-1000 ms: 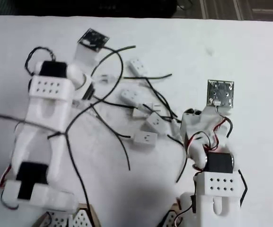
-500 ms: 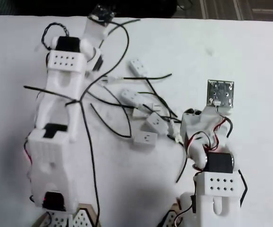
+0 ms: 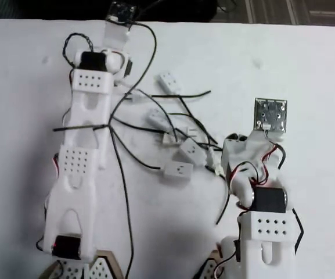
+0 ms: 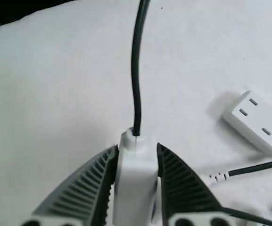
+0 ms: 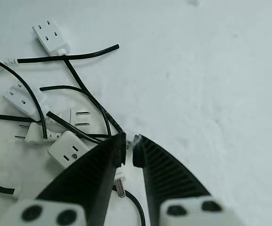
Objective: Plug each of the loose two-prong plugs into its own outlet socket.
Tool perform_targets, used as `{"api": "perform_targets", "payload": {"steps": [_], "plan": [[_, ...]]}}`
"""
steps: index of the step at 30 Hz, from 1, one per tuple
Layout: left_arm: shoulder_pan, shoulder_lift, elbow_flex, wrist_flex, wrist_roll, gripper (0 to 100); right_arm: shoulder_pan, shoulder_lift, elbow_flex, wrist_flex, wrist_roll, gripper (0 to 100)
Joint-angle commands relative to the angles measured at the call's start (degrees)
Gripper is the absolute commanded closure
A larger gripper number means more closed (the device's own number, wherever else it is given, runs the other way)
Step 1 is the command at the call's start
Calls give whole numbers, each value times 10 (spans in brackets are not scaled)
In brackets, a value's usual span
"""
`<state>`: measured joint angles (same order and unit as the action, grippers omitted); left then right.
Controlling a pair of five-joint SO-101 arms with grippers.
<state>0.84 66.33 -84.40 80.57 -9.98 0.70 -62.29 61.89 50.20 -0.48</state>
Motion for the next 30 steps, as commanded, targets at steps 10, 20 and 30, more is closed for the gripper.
{"api": "perform_targets", "payload": {"steps": [10, 20, 30], "plan": [[-34, -8, -113, 45, 47, 751, -24, -10, -12, 2, 0, 961], [-39, -106, -110, 221, 49, 765, -28, -5, -16, 2, 1, 961], [-88, -104, -110, 222, 41, 932, -71, -3, -82, 52, 1, 961]]}}
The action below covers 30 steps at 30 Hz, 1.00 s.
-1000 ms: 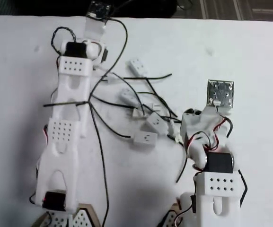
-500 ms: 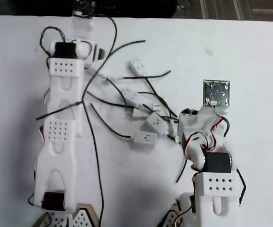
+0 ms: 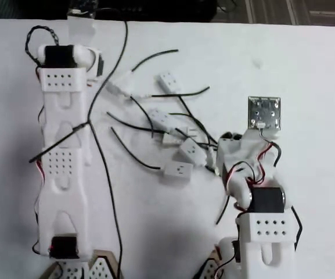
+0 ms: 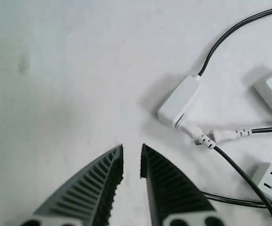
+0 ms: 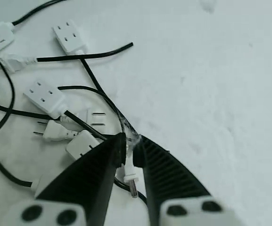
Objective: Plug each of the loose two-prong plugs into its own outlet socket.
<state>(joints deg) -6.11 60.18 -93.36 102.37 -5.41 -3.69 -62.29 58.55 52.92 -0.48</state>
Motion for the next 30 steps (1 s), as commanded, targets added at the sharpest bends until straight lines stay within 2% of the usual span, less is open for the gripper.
{"api": "perform_targets", "payload": {"steps": [1, 6, 10, 14, 21, 25, 30], "plan": [[-23, -46, -20, 4, -4, 932, -43, 0, -60, 36, 1, 961], [-43, -87, -1, 4, -7, 979, -102, 81, -134, 67, 0, 961], [-54, -196, 105, 4, -7, 979, -119, 195, -207, 66, -3, 960], [-54, -360, 280, 3, -8, 978, -135, 316, -295, 67, -7, 960], [-53, -646, 596, -4, -9, 978, -165, 517, -455, 67, -105, 960], [-60, -766, 775, -51, -9, 978, -182, 629, -549, 68, -142, 960], [-80, -900, 1010, -153, -4, 977, -187, 747, -650, 69, -150, 959]]}}
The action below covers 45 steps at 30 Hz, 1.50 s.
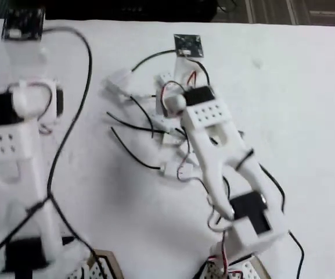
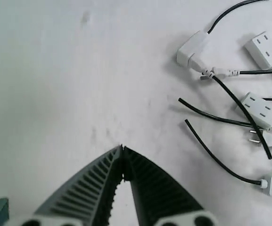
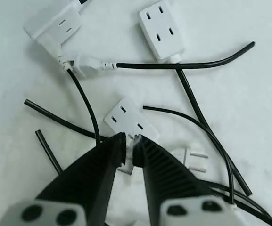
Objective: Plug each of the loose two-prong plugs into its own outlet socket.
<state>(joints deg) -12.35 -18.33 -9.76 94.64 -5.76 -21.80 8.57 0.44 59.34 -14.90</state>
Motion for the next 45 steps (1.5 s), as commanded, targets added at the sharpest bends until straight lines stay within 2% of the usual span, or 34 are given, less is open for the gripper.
{"api": "perform_targets", "payload": {"steps": [1, 5, 10, 15, 19, 23, 27, 39, 45], "plan": [[-19, -142, 220, -95, -1, 977, -6, 58, -89, 5, -6, 959], [-20, -233, 389, -169, -4, 977, -4, 129, -165, 20, -6, 951], [-20, -310, 581, -272, -22, 976, -5, 216, -280, 77, -25, 810], [-19, -351, 687, -335, -67, 976, -2, 308, -409, 119, -53, 772], [-17, -361, 731, -358, -85, 976, -7, 385, -509, 126, -56, 772], [-17, -362, 776, -406, -86, 976, -5, 458, -600, 129, -98, 772], [-16, -363, 789, -415, -87, 976, -5, 517, -670, 130, -125, 772], [-16, -363, 792, -414, -108, 976, 2, 577, -727, 164, -193, 773], [-16, -362, 792, -414, -108, 976, -7, 572, -727, 173, -198, 773]]}}
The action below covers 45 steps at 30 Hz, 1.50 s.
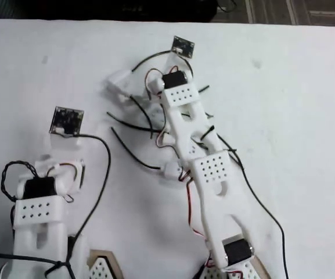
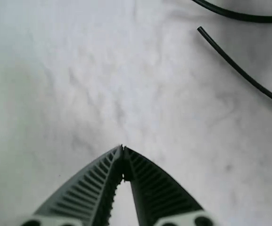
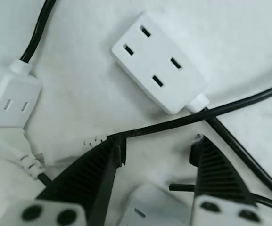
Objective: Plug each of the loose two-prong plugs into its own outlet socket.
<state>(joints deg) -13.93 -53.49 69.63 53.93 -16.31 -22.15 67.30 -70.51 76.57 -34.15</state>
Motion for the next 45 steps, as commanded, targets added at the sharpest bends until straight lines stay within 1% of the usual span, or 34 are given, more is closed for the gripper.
{"api": "perform_targets", "payload": {"steps": [1, 5, 13, 17, 23, 25, 30, 31, 32, 35, 39, 45], "plan": [[0, -10, -2, -7, -4, 976, -2, -15, -17, -7, -5, 773], [0, -10, -2, -7, -4, 976, 7, -15, -17, -20, -33, 773], [0, -10, -2, -7, -4, 976, 9, -15, -15, -37, -39, 773], [0, -10, -2, -7, -4, 976, 23, -15, -18, -44, -79, 773], [0, -10, -2, -7, -4, 976, 23, -5, -10, -60, -83, 775], [0, -10, -2, -7, -4, 976, 22, 9, -12, -62, -82, 811], [0, -10, -2, -7, -4, 976, 17, 33, -14, -62, -62, 985], [0, -10, -2, -7, -4, 976, 17, 33, -14, -60, -60, 982], [0, -10, -2, -7, -4, 976, 17, 31, -14, -55, -60, 972], [0, -9, -2, -7, -4, 976, 16, 9, -27, -15, -60, 982], [0, -9, -1, -7, -4, 976, 0, -29, -74, 59, -20, 981], [0, -9, -1, -7, -4, 976, -21, -64, -175, 144, 11, 981]]}}
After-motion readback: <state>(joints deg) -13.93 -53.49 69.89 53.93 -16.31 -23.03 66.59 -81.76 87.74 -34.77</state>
